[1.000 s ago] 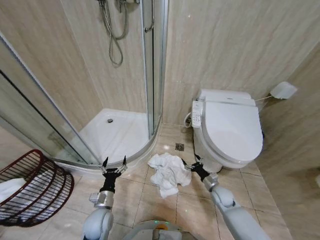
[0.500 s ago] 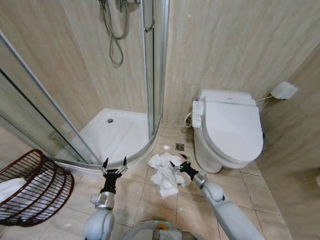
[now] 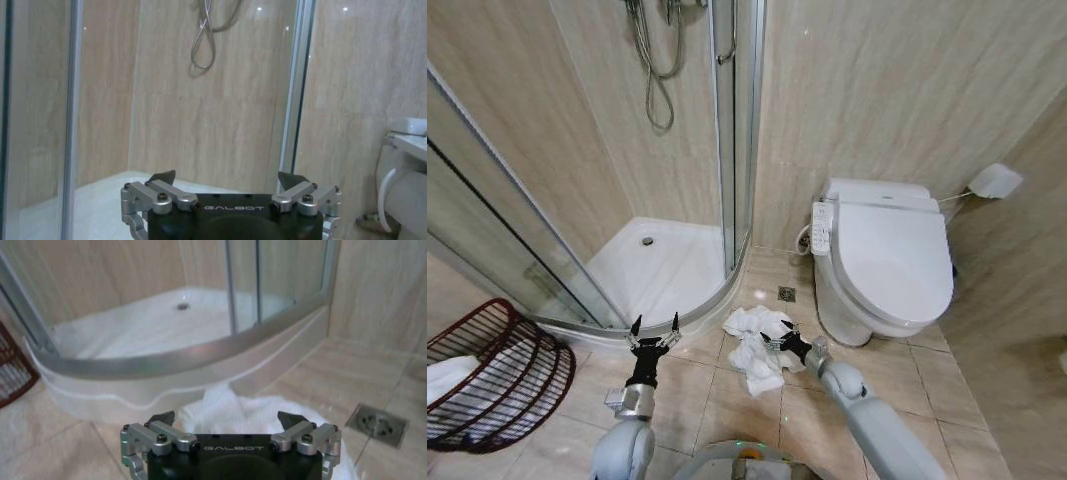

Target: Discard the used towel into the hamper.

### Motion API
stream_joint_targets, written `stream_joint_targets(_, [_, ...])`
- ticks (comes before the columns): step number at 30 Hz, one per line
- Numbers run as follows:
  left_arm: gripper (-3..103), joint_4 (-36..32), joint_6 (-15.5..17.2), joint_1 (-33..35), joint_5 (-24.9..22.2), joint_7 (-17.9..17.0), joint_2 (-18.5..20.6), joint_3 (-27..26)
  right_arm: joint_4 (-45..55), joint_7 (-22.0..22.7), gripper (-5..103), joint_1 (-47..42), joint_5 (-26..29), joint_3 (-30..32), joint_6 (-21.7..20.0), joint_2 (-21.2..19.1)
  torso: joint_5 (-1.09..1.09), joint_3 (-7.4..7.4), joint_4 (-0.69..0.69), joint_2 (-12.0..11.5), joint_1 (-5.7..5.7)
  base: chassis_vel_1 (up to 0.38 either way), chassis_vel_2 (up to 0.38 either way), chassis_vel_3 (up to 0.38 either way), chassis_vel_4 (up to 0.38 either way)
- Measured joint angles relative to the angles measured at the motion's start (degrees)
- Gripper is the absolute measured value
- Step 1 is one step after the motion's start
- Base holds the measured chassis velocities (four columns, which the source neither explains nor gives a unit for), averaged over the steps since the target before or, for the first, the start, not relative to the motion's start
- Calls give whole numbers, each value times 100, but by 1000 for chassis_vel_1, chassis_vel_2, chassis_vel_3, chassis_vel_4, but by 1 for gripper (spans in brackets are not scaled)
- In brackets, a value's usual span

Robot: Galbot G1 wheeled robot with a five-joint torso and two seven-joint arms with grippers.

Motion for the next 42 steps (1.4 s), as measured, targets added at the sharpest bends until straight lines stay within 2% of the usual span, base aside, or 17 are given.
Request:
stream_joint_targets(6, [100,-5,-2,-2,-21,-5,29,-15,-373,-125,100,233,-76,-5,-315,81,0,0,1,0,0,0,0,0,0])
stream_joint_targets(17, [100,8,-9,-26,-78,-7,52,-15,-1074,-185,100,463,-245,-101,-353,207,0,0,0,0,0,0,0,0,0])
stream_joint_targets(24, [100,-4,-9,-16,-81,-9,63,-37,-1665,-185,100,721,-336,-67,-237,383,0,0,1,0,0,0,0,0,0])
stream_joint_targets(28, [100,-8,2,-5,-75,-12,66,-43,-2210,-216,100,896,-471,-36,-31,557,0,0,0,0,0,0,0,0,0])
stream_joint_targets(40, [100,-10,77,-73,-54,-60,92,-23,-2717,-303,100,1124,-546,6,105,694,0,0,0,0,0,0,0,0,0])
stream_joint_targets(41, [100,0,80,-85,-54,-62,91,-18,-2752,-315,103,1143,-546,12,121,695,0,0,0,0,0,0,0,0,0])
stream_joint_targets(42, [100,10,81,-94,-54,-63,91,-14,-2765,-320,99,1152,-546,12,137,692,0,0,0,0,0,0,0,0,0])
